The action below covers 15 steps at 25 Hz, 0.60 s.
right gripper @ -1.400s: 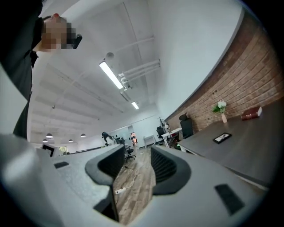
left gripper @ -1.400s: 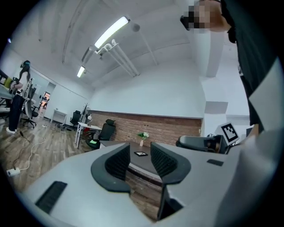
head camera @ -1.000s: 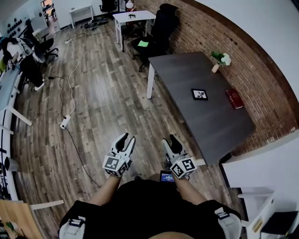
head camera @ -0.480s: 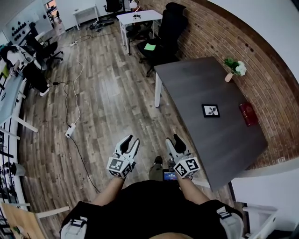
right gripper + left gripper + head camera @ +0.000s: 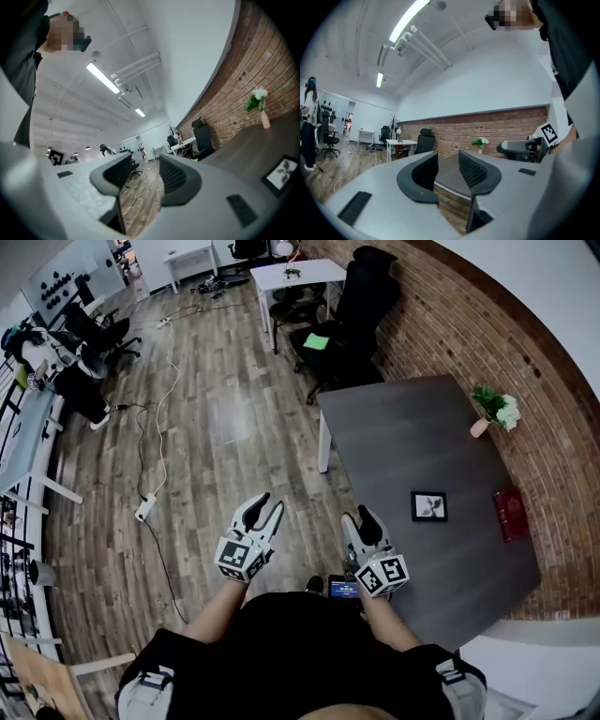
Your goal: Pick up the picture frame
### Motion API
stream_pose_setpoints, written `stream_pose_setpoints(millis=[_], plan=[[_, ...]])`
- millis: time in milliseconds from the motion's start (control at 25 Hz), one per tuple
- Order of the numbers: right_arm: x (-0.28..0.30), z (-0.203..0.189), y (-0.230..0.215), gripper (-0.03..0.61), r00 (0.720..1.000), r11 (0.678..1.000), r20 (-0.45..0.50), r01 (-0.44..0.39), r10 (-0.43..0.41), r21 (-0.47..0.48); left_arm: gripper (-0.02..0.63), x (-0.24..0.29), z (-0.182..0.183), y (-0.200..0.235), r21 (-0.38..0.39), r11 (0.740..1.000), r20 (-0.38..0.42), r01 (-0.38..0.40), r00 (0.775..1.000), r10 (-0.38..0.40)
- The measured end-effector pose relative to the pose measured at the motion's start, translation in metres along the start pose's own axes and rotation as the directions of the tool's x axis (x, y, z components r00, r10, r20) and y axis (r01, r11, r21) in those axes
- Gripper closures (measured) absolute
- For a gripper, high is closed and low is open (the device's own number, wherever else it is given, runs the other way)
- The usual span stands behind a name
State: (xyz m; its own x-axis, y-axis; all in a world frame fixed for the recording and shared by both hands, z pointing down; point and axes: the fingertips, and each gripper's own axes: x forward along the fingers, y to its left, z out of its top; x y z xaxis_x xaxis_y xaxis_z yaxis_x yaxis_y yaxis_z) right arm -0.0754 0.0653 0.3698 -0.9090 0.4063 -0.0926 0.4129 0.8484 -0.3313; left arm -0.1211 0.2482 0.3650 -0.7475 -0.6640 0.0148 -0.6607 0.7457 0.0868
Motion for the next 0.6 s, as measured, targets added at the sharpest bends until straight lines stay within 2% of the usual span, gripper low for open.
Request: stream_pose_setpoints(millis=[240, 360, 440, 600], plan=[[0.025, -0.002, -0.041, 0.39, 1.0, 1.0, -0.003, 0.017, -0.017, 0.02, 0.489, 0.056, 0.009, 0.022, -0.015, 0.999, 0.009, 0.029, 1.0, -0.029], [0.038, 0.0, -0.06, 0.39, 1.0, 0.999, -0.002, 0.027, -0.027, 0.027, 0.489, 0.084, 0.007, 0.03, 0.032, 0.998, -0.005, 0.052, 0.999, -0.051], [0.047, -0.001, -0.077, 0.39, 0.999, 0.998, -0.006, 0.05, -0.05, 0.027, 0.489, 0.107, 0.007, 0.042, 0.07, 0.995, -0.012, 0.067, 0.998, -0.066], [0.069, -0.003, -0.12, 0.39, 0.992, 0.991, -0.017, 0.129, -0.129, 0.022, 0.489, 0.172, 0.002, 0.072, 0.064, 0.99, -0.026, 0.122, 0.992, -0.121]])
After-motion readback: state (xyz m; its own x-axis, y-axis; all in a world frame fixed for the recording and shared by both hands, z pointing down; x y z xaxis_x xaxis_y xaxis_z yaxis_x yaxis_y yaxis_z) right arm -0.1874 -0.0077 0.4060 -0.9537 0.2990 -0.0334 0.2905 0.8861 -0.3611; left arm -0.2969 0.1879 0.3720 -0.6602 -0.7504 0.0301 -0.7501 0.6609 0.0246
